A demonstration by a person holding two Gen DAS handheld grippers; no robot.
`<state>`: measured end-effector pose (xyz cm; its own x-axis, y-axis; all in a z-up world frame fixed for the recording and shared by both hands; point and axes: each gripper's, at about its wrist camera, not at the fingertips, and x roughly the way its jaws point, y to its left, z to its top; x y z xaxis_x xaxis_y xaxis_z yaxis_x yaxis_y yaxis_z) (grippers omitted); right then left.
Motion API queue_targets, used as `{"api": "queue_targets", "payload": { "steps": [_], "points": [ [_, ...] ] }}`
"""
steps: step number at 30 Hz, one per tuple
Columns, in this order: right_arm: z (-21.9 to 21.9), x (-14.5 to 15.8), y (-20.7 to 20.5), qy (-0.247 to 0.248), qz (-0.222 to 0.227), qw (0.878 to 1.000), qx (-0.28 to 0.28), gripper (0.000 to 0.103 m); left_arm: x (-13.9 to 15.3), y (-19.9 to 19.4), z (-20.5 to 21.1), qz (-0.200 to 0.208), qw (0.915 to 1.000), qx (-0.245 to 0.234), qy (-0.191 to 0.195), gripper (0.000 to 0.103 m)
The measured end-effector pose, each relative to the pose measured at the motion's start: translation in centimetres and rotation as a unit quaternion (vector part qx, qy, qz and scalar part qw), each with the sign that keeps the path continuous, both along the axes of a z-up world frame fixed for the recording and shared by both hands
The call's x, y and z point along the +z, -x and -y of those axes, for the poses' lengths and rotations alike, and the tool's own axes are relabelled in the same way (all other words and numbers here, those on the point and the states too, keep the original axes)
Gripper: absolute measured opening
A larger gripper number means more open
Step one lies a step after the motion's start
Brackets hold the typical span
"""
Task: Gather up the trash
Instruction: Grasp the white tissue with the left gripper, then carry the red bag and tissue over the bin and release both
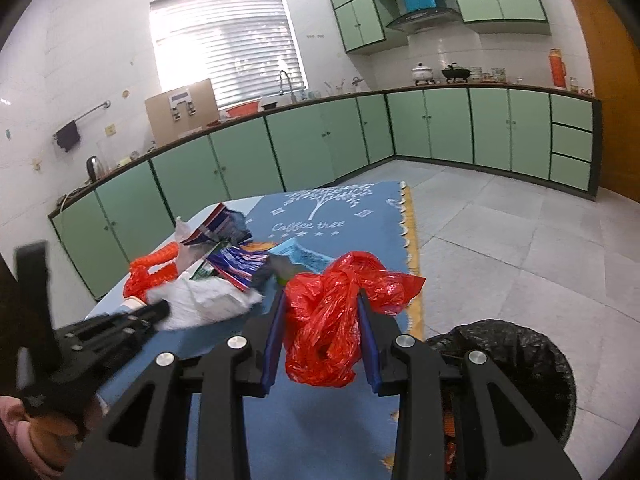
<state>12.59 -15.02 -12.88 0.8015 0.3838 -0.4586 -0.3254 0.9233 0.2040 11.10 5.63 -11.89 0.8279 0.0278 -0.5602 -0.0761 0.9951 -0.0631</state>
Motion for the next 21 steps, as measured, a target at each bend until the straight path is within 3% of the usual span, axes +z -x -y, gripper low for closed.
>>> {"api": "queue_targets", "payload": {
  "steps": [11,21],
  "points": [
    [3.9,1.0,1.3,0.001,0.013,0.999,-0.051,0.034,4.4,2.6,2.4,0.059,0.9978,-0.029,-0.007,0.001],
    [7.6,0.9,2.5,0.005,0.013,0.995,-0.102,0.034,4.9,2.0,7.8,0.061,0.9928,-0.102,0.005,0.001]
  ]
}}
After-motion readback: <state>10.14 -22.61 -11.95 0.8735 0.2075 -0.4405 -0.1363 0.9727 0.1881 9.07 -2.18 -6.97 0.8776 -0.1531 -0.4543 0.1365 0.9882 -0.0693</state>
